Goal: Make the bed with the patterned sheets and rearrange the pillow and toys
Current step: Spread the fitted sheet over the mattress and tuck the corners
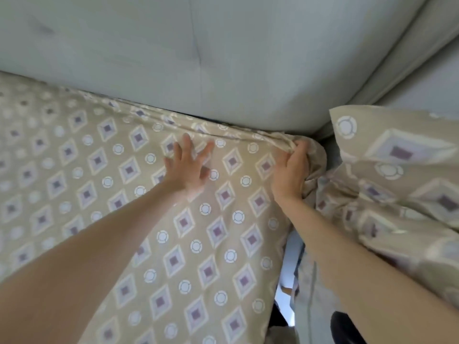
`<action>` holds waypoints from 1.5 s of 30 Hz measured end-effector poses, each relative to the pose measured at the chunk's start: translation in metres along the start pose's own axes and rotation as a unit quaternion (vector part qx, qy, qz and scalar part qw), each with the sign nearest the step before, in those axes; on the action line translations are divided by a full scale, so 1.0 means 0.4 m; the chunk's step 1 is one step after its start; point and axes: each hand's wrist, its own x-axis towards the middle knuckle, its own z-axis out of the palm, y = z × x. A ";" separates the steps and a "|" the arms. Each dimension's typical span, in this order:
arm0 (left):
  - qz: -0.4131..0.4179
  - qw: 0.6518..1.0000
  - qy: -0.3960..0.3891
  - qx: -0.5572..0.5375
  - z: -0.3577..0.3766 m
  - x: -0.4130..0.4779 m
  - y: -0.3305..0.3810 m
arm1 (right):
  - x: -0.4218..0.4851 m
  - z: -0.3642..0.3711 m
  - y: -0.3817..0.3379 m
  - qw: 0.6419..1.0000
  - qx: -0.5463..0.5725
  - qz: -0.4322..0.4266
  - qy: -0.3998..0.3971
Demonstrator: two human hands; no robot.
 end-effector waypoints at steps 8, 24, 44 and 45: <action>-0.011 0.997 -0.063 0.052 0.016 0.035 -0.009 | -0.040 -0.053 0.045 0.975 -0.182 -0.108 -0.072; 0.054 0.996 -0.024 0.061 0.056 -0.041 -0.084 | 0.061 0.050 -0.131 0.931 -0.202 0.015 -0.305; 0.049 0.997 -0.037 -0.037 -0.025 0.006 -0.101 | 0.039 -0.068 -0.224 0.929 -0.202 -0.310 -0.003; 0.052 0.997 -0.039 -0.035 -0.028 0.011 -0.101 | 0.041 -0.069 -0.223 0.927 -0.213 -0.310 0.002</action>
